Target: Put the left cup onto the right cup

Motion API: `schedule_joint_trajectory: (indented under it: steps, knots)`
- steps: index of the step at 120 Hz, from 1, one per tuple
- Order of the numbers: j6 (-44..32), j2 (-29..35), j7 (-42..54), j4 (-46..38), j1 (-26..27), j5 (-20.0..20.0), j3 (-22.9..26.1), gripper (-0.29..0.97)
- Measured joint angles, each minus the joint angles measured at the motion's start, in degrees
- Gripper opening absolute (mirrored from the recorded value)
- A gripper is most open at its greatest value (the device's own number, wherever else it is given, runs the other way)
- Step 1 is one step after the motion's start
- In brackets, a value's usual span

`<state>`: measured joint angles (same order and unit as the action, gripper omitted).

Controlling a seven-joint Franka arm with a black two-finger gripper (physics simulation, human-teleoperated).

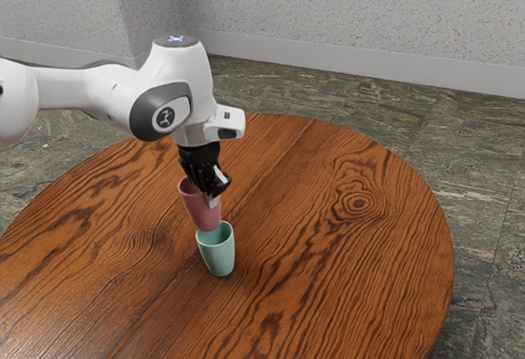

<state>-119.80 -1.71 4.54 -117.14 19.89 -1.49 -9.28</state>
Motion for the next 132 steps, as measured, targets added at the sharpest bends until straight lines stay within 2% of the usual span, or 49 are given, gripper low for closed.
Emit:
schedule_joint_trajectory:
  steps: [113, 121, 132]
  knots:
    - [-1.5, -0.3, -2.3, -2.4, 0.5, 0.1, 1.3, -0.11]
    - [-1.5, -0.3, -2.3, -2.5, 0.3, 0.3, 1.4, -0.05]
    - [-1.5, -0.4, -2.2, -2.7, 0.2, 0.6, 1.4, 0.15]
